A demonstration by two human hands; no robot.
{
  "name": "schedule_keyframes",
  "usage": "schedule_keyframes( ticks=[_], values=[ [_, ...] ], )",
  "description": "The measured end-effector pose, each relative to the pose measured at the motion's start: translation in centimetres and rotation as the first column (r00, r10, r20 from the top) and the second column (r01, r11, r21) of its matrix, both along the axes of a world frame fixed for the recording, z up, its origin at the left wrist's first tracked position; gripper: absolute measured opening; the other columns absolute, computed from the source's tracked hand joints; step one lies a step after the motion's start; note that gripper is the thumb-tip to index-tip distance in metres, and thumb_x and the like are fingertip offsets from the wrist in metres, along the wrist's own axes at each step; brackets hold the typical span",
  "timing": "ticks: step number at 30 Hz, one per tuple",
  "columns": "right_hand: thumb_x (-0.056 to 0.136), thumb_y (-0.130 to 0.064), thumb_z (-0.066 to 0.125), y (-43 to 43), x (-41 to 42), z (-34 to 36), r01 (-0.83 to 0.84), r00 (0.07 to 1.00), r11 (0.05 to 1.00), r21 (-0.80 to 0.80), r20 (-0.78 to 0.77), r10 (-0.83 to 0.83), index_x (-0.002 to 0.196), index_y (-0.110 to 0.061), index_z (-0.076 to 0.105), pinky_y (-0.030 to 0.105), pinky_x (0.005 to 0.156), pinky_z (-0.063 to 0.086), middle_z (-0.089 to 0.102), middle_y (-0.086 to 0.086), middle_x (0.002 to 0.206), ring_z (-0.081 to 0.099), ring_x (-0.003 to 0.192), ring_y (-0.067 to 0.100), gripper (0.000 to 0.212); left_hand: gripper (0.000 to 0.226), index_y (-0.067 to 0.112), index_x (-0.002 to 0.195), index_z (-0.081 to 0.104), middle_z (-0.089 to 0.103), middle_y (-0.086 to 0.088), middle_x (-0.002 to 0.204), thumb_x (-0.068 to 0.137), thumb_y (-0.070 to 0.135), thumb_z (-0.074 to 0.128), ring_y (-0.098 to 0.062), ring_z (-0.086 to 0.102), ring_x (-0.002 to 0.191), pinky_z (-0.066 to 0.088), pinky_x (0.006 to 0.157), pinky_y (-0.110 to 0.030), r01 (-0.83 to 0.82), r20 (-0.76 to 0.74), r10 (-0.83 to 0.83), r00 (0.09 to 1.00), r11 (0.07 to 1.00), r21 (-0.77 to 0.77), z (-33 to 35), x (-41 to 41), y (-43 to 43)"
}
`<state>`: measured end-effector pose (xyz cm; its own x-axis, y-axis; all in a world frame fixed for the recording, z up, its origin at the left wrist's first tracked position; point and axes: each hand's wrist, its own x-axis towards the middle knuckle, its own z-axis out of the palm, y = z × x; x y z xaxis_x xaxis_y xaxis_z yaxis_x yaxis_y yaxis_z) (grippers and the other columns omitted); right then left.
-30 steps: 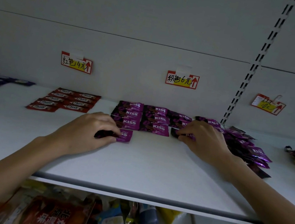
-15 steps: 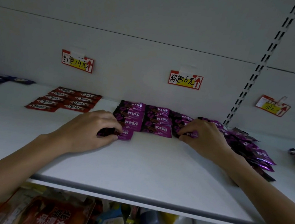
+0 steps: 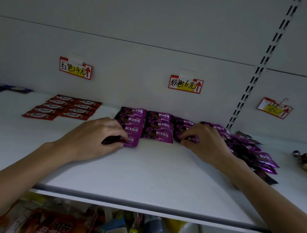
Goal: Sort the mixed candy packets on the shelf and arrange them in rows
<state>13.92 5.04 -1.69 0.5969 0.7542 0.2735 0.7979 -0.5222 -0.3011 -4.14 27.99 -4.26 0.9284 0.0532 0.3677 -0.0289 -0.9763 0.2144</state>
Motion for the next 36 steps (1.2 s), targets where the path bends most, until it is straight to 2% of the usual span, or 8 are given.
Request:
schedule_keyframes(
  ticks=[5, 10, 12, 16, 20, 26, 32, 36],
  values=[
    [0.088, -0.024, 0.062, 0.0, 0.3, -0.3, -0.022, 1.000, 1.000, 0.008, 0.005, 0.022, 0.102, -0.018, 0.071, 0.031, 0.082, 0.046, 0.064, -0.001, 0.106, 0.056, 0.097, 0.015, 0.017, 0.058, 0.029, 0.109, 0.066, 0.056, 0.018, 0.103, 0.077, 0.066, 0.034, 0.003, 0.047, 0.093, 0.046, 0.079, -0.024, 0.005, 0.002, -0.005, 1.000, 1.000, 0.002, -0.1, 0.1, -0.1],
    [0.094, -0.019, 0.052, -2.0, 1.3, 1.6, -0.010, 1.000, 0.969, 0.246, -0.015, 0.014, 0.106, -0.009, 0.066, -0.002, 0.068, 0.036, 0.062, -0.005, 0.096, 0.055, 0.085, 0.007, 0.021, 0.070, 0.025, 0.114, 0.063, 0.049, 0.019, 0.111, 0.085, 0.073, 0.021, 0.001, 0.046, 0.103, 0.040, 0.083, -0.023, 0.031, 0.109, -0.029, 0.994, 0.999, -0.014, 0.4, 0.7, -0.6],
    [0.095, -0.017, 0.051, -3.7, 2.4, 2.6, 0.061, 0.998, 0.957, 0.283, -0.011, -0.060, 0.106, -0.007, 0.067, -0.005, 0.064, 0.032, 0.059, -0.006, 0.092, 0.054, 0.084, 0.007, 0.022, 0.069, 0.024, 0.116, 0.062, 0.047, 0.018, 0.112, 0.086, 0.070, 0.021, 0.004, 0.043, 0.104, 0.037, 0.082, -0.023, 0.051, 0.172, -0.047, 0.984, 0.998, -0.021, 1.0, 1.6, -1.7],
    [0.093, -0.014, 0.054, -7.7, 4.5, 3.1, 0.156, 0.988, 0.961, 0.229, -0.027, -0.154, 0.100, -0.009, 0.069, 0.006, 0.068, 0.030, 0.067, 0.001, 0.095, 0.057, 0.086, 0.012, 0.018, 0.055, 0.022, 0.113, 0.064, 0.050, 0.017, 0.108, 0.084, 0.059, 0.035, 0.006, 0.044, 0.101, 0.032, 0.083, -0.006, 0.164, 0.203, -0.144, 0.968, 0.983, -0.086, 1.9, 5.2, -6.1],
    [0.087, -0.017, 0.062, -10.7, 5.5, 2.4, 0.202, 0.979, 0.973, 0.109, -0.047, -0.198, 0.106, -0.014, 0.067, 0.006, 0.071, 0.030, 0.068, 0.001, 0.103, 0.055, 0.087, 0.007, 0.019, 0.054, 0.023, 0.120, 0.059, 0.054, 0.011, 0.116, 0.083, 0.058, 0.042, -0.002, 0.047, 0.110, 0.038, 0.093, -0.023, 0.254, 0.098, -0.243, 0.965, 0.960, -0.117, 1.7, 9.8, -11.2],
    [0.087, -0.029, 0.062, -12.9, 5.5, 0.9, 0.168, 0.985, 0.980, -0.104, -0.025, -0.171, 0.122, -0.021, 0.061, 0.015, 0.085, 0.031, 0.060, -0.002, 0.124, 0.053, 0.111, 0.014, 0.036, 0.042, 0.022, 0.133, 0.050, 0.052, 0.005, 0.132, 0.094, 0.038, 0.048, -0.011, 0.044, 0.120, 0.035, 0.100, -0.027, 0.337, -0.001, -0.337, 0.941, 0.941, 0.006, 1.4, 15.2, -16.6],
    [0.089, -0.034, 0.059, -13.6, 4.9, 1.2, 0.056, 0.998, 0.991, -0.119, 0.005, -0.056, 0.107, -0.018, 0.070, 0.019, 0.083, 0.036, 0.066, 0.000, 0.109, 0.057, 0.099, 0.015, 0.026, 0.024, 0.020, 0.112, 0.066, 0.065, 0.002, 0.112, 0.094, 0.028, 0.052, -0.018, 0.056, 0.102, 0.043, 0.088, -0.037, 0.359, 0.062, -0.368, 0.928, 0.926, 0.121, 0.9, 16.6, -16.9],
    [0.084, -0.041, 0.064, -14.0, 5.1, 1.0, 0.026, 0.999, 0.984, -0.178, -0.030, -0.032, 0.111, -0.022, 0.068, 0.020, 0.089, 0.034, 0.061, -0.004, 0.117, 0.052, 0.107, 0.012, 0.034, 0.018, 0.008, 0.100, 0.069, 0.070, -0.006, 0.096, 0.093, 0.013, 0.053, -0.023, 0.063, 0.089, 0.047, 0.079, -0.035, 0.313, 0.195, -0.337, 0.921, 0.938, 0.146, 1.1, 16.1, -16.4]
  ],
)
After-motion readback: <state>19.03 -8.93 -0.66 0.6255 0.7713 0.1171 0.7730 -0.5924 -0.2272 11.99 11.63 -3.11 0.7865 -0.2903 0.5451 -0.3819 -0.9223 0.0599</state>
